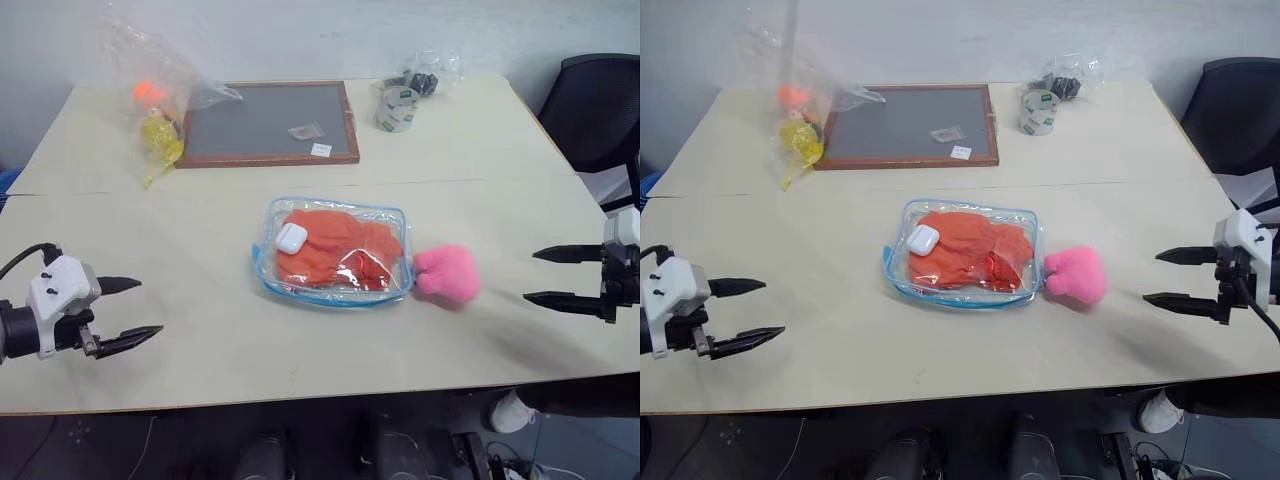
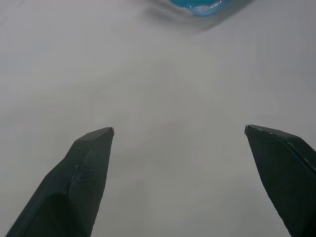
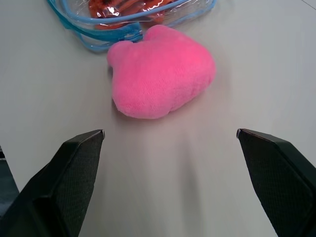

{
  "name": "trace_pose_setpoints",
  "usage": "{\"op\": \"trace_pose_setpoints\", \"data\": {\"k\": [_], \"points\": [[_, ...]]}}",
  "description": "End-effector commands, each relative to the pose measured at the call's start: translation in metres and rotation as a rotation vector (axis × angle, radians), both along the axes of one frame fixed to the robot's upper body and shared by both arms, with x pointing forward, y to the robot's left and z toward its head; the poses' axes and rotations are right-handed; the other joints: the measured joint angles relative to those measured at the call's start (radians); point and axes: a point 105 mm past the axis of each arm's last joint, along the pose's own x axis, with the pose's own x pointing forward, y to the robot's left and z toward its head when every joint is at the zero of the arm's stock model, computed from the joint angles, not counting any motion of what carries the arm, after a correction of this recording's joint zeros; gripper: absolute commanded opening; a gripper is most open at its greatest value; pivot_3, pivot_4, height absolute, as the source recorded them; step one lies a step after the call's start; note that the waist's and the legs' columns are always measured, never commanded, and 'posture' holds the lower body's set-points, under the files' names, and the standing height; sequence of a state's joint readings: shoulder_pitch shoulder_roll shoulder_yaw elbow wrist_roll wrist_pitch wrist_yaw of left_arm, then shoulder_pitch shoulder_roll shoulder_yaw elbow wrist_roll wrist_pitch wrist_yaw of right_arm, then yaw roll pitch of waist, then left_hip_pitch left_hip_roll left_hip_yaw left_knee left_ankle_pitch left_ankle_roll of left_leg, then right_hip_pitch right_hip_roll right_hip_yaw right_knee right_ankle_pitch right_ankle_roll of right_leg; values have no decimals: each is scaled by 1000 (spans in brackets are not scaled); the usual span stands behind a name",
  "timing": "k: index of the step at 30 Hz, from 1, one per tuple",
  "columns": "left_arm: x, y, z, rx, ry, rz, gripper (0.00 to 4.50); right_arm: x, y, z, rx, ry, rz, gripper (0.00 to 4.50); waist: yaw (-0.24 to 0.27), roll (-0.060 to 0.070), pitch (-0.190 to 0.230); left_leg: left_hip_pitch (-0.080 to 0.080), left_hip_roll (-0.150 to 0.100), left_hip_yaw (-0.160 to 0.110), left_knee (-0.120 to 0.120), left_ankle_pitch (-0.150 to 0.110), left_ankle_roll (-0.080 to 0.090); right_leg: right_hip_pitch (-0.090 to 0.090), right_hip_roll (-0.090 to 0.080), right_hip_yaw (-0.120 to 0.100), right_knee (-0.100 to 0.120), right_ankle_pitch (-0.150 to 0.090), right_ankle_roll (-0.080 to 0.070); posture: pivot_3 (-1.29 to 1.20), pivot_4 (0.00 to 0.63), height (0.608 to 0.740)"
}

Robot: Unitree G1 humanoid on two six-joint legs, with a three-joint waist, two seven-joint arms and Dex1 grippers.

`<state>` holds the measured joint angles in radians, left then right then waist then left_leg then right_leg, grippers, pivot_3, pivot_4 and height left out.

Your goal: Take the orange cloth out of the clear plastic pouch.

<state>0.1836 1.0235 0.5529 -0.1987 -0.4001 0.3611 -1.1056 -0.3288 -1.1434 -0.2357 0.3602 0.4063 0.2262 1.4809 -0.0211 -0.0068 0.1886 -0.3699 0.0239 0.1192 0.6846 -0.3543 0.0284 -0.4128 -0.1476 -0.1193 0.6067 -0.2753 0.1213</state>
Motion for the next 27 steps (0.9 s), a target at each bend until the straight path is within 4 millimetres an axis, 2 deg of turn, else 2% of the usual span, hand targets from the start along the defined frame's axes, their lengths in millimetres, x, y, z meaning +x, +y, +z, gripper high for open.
{"op": "trace_pose_setpoints", "data": {"k": [1, 11, 19, 27], "points": [[-3, -2, 9, 16, -38, -13, 4485, 0, 1, 1, 2, -4, 8, 4500, -2, 0, 0, 0, 0, 0, 0, 0, 0, 0, 0, 0, 0, 0, 0, 0, 150, 740], [2, -2, 10, -14, -30, 40, 4485, 4, 8, -1, 13, -27, 11, 4500, -4, 1, 0, 0, 0, 0, 0, 0, 0, 0, 0, 0, 0, 0, 0, 0, 150, 740], [-4, -16, 11, -77, 24, -18, 4485, 2, 13, -2, 36, 11, 19, 4500, -4, 1, 0, 0, 0, 0, 0, 0, 0, 0, 0, 0, 1, 0, 0, 0, 150, 740], [0, -24, 15, -116, 5, -14, 4485, 0, 18, 1, 62, 10, 20, 4500, -4, 1, 0, 0, 0, 0, 0, 0, 0, 0, 0, 1, 1, 0, 0, 0, 150, 740]]}}
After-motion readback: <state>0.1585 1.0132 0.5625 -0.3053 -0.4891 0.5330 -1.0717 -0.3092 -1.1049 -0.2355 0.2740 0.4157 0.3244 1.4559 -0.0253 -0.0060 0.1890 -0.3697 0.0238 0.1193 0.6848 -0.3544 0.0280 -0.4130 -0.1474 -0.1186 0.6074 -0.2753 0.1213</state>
